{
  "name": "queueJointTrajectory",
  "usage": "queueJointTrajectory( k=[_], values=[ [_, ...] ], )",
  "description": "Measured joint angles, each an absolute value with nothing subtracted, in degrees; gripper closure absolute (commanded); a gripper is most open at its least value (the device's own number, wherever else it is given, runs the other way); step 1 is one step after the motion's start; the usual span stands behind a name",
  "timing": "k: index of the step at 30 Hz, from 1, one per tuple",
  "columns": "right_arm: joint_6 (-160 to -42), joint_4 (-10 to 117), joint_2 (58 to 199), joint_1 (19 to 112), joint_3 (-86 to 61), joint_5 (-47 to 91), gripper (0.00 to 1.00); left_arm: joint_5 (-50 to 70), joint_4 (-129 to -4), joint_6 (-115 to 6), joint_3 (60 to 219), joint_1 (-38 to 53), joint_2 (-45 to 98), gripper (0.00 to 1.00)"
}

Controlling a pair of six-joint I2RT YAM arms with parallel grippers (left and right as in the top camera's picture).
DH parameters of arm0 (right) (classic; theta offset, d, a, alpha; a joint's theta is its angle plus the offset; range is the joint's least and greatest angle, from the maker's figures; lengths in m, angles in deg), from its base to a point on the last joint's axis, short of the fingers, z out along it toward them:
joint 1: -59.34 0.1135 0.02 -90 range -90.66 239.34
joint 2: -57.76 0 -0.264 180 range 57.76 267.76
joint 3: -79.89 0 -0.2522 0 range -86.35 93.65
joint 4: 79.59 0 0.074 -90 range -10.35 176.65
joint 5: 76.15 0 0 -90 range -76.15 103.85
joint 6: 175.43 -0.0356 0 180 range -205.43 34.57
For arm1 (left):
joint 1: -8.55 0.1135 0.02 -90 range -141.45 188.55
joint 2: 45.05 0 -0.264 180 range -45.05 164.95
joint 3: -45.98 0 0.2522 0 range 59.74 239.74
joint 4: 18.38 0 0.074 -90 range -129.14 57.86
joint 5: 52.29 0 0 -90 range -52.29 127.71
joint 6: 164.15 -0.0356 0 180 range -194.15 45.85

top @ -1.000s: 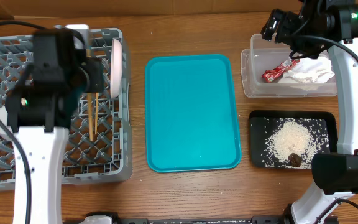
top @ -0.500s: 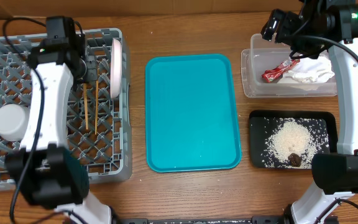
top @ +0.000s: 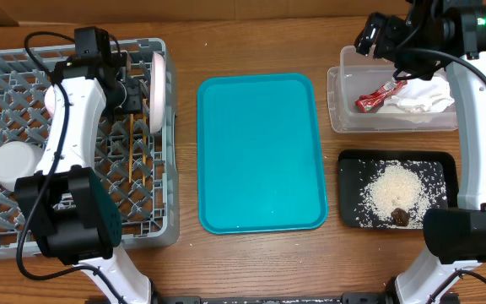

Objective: Sort waste into correct bins and load items into the dishwasher

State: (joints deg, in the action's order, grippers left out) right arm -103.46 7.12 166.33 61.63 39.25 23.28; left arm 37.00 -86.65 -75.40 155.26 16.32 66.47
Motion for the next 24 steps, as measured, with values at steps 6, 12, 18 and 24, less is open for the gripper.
queueJointTrajectory(
  k=[6,12,18,24],
  values=[
    [-103.46,7.10,166.33,61.63,39.25,23.25,0.00,36.52,-99.67,-72.85,165.38,16.32,66.49,0.50],
    [-103.46,7.08,166.33,61.63,39.25,23.28,0.00,29.88,-115.65,-70.51,179.85,16.32,65.75,0.22],
    [-103.48,7.10,166.33,61.63,39.25,23.28,0.00,21.03,-121.92,-72.32,182.15,16.32,59.65,0.00],
    [-103.46,7.10,166.33,61.63,39.25,23.28,0.00,18.99,-124.24,-72.65,182.15,16.32,49.53,0.00]
  ],
)
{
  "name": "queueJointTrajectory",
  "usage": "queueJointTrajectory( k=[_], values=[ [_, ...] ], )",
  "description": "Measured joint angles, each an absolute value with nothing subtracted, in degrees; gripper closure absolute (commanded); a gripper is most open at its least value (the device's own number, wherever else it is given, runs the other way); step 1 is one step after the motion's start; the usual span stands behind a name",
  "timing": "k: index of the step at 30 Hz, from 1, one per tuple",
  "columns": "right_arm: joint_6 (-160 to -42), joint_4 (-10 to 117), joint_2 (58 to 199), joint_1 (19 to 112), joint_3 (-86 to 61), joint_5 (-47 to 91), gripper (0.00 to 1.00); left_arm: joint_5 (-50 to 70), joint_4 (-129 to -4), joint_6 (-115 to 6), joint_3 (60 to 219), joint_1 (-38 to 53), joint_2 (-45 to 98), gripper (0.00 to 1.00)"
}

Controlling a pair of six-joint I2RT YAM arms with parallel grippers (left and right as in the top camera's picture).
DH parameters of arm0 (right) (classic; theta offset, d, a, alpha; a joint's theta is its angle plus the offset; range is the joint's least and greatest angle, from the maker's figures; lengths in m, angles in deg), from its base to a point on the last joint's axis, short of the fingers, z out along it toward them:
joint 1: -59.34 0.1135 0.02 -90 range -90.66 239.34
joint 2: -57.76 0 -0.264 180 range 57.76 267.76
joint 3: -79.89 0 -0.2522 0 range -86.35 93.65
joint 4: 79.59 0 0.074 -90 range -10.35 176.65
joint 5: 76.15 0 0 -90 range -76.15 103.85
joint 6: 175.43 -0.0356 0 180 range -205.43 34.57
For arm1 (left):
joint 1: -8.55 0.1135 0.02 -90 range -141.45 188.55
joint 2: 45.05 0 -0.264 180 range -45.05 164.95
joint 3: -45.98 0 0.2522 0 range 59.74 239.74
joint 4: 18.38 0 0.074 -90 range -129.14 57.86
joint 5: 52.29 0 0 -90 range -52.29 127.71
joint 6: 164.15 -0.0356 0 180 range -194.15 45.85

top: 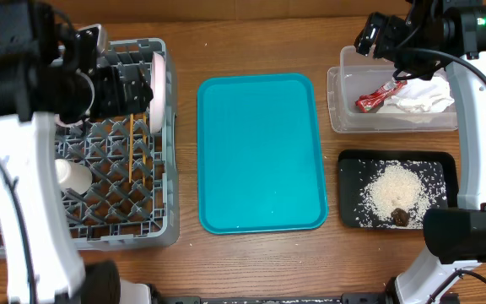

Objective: Sort waste into correct bins and load items into the dishwasher

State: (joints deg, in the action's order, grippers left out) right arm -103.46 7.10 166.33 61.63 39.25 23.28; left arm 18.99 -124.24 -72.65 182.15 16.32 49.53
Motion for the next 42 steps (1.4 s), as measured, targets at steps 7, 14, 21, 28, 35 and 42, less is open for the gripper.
queueJointTrajectory(
  k=[7,14,21,28,35,42],
  values=[
    [-103.48,7.10,166.33,61.63,39.25,23.25,0.00,18.23,-128.54,-72.67,181.80,16.32,34.25,0.00],
    [-103.67,8.56,166.33,61.63,39.23,23.34,0.00,18.16,-122.69,-72.65,169.43,16.32,16.86,0.00],
    [-104.20,8.87,166.33,61.63,39.23,23.50,0.00,18.47,-114.56,-70.84,152.31,16.32,1.58,0.00],
    [-104.74,6.53,166.33,61.63,39.23,25.70,0.00,18.86,-111.74,-69.74,142.17,16.32,-0.54,0.00],
    [-104.74,6.66,164.87,61.65,39.23,26.07,0.00,18.86,-111.78,-69.61,138.87,16.32,0.81,0.00],
    [-103.94,-0.53,152.94,63.40,39.23,25.05,0.00,18.88,-111.80,-69.61,138.56,16.32,1.05,0.00]
  ],
)
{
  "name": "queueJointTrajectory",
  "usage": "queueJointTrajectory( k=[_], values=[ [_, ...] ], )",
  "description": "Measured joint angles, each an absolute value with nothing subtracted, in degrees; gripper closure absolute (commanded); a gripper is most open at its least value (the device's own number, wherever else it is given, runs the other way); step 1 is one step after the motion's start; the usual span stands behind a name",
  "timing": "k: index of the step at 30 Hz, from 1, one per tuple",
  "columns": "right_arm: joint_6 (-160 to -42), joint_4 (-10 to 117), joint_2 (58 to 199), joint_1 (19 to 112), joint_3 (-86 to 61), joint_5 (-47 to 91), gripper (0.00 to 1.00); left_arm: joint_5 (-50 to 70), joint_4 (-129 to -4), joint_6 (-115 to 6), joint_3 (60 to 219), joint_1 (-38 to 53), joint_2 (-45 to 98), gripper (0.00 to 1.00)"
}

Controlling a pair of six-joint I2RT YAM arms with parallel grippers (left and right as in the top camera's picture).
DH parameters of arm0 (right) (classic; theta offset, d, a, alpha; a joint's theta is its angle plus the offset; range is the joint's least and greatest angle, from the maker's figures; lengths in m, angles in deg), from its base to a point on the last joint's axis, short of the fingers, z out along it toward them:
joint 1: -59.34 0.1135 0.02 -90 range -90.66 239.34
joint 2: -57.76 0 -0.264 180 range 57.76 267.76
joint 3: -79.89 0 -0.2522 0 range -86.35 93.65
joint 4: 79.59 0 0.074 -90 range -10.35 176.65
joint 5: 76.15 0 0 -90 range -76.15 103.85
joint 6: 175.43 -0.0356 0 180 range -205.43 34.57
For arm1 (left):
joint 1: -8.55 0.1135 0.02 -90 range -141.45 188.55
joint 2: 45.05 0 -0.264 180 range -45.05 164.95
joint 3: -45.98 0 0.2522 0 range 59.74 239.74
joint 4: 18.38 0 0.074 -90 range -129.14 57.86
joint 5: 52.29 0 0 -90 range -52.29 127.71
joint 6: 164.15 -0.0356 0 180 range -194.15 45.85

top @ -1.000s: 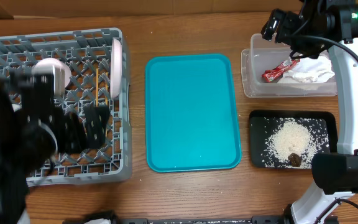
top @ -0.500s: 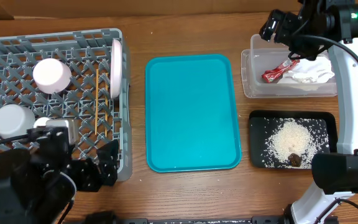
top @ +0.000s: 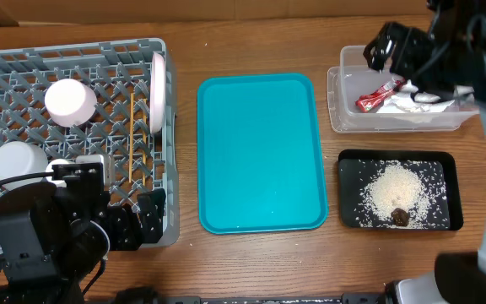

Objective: Sort waste into correct bins and load items into the dishwasher

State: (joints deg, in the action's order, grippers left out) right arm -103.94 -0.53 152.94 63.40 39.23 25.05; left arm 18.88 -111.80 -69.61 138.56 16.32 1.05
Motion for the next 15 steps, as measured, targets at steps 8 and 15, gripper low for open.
queueJointTrajectory(
  k=[8,15],
  values=[
    [-103.35,-8.38,140.83,79.86,39.25,17.42,0.00,18.88,-111.80,-69.61,138.54,16.32,1.05,0.00],
    [-101.62,-10.63,138.18,80.75,39.25,14.88,0.00,18.88,-111.80,-69.61,138.52,16.32,1.05,0.00]
  ],
)
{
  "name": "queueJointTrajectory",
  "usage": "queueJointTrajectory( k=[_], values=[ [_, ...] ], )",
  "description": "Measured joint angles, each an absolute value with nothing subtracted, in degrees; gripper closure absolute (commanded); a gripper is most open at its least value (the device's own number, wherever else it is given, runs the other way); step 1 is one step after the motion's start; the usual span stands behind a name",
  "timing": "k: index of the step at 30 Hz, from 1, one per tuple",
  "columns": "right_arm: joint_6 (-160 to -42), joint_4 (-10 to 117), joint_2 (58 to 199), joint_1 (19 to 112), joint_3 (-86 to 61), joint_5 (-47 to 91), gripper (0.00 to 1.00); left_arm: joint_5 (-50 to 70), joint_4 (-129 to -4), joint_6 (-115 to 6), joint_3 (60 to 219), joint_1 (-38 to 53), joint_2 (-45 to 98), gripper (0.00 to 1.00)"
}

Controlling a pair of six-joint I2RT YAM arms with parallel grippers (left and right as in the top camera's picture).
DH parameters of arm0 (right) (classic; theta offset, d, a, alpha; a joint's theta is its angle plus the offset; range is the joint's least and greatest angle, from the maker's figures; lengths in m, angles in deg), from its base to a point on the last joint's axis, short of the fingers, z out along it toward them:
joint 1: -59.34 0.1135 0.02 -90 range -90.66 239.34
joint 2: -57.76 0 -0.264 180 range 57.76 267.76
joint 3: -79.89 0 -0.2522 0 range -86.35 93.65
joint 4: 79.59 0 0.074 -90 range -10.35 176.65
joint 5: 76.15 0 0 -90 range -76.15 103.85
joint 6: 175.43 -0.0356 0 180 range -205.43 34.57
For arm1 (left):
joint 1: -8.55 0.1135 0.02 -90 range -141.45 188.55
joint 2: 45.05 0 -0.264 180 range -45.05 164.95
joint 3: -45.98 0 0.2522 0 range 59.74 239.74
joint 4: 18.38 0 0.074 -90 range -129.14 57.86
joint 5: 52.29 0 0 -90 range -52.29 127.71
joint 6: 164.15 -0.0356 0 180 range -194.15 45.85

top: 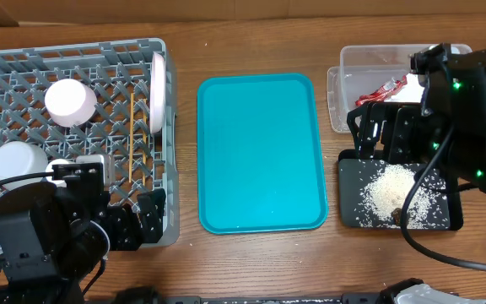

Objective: Sort waste into correct bins and load items into the dishwasher

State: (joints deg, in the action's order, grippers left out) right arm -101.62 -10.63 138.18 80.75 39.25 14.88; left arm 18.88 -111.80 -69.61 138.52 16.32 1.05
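Observation:
The grey dish rack on the left holds two white cups [70,101] [15,160], a plate on edge [156,80] and wooden chopsticks [132,127]. My left gripper [144,222] rests at the rack's near right corner, open and holding nothing. The clear bin [369,59] at the back right holds a red wrapper [381,90]. The right arm hides the rest of that bin. My right gripper [376,131] hangs open over the gap between the clear bin and the black tray [348,190] of rice [392,192] with a brown scrap [400,217].
A teal tray [261,152] with nothing on it lies in the middle of the wooden table. The right arm's bulk covers the right ends of the clear bin and the black tray.
My right arm has come from above the clear bin toward me. Its gripper now hangs over the near edge of the bin and the far edge of the black tray. The left arm has not moved.
My left gripper was at the far side of the rack beside the standing plate. Then the arm stood high over the rack's back left. Later it lay at the rack's near right corner, with two cups showing. My right gripper stayed over the clear bin, then moved nearer.

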Motion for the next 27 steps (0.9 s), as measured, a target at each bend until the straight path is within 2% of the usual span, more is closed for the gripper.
queueJointTrajectory(
  k=[8,12,16,19,27],
  values=[
    [-97.71,-10.41,134.23,80.78,38.11,13.88,0.00,18.88,-111.80,-69.61,138.52,16.32,1.10,0.00],
    [-97.40,-10.17,125.68,79.40,31.47,12.76,0.00,18.88,-111.80,-69.61,138.52,16.32,1.10,0.00],
    [-97.40,1.04,113.99,72.10,16.39,12.83,0.00,19.04,-111.85,-69.61,138.48,16.32,1.10,0.00],
    [-97.40,14.59,103.01,66.66,-1.82,14.56,0.00,19.04,-111.74,-69.61,138.41,16.32,1.14,0.00],
    [-97.42,49.50,79.98,65.32,-42.32,16.59,0.00,19.06,-111.78,-69.61,138.17,16.32,1.18,0.00]
  ],
)
